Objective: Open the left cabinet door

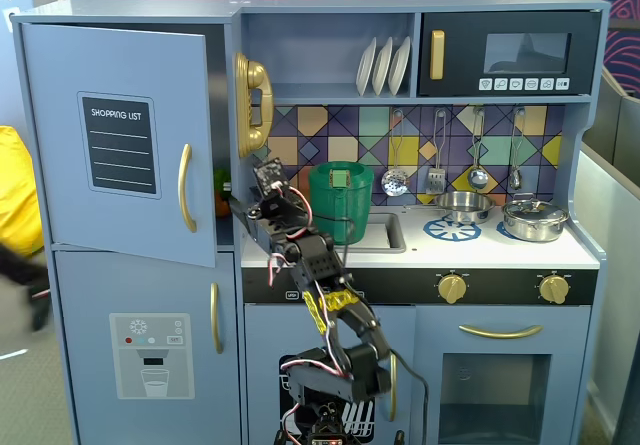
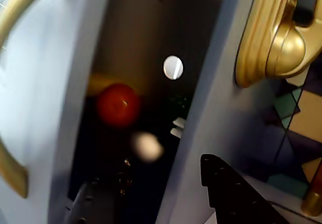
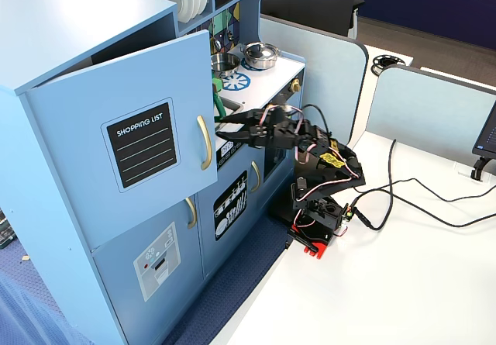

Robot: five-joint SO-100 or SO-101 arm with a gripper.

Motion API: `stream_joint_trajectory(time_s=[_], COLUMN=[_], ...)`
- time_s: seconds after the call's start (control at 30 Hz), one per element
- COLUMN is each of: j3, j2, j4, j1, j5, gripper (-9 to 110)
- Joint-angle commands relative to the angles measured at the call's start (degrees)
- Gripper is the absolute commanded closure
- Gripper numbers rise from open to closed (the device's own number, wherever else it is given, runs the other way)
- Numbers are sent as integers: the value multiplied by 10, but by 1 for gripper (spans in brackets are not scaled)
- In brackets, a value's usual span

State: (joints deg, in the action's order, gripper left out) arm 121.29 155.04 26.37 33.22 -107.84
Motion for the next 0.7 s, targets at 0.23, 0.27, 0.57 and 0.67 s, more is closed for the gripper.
stream_joint_trajectory(time_s=[0.23,0.27,0.57,0.67], j3=[-47,-42,-25,-22], j2=[-116,-113,-107,-107], j4=[-117,-120,-163,-175], j1=[107,127,260,284], j5=[-69,-81,-152,-170], gripper=[94,94,94,94])
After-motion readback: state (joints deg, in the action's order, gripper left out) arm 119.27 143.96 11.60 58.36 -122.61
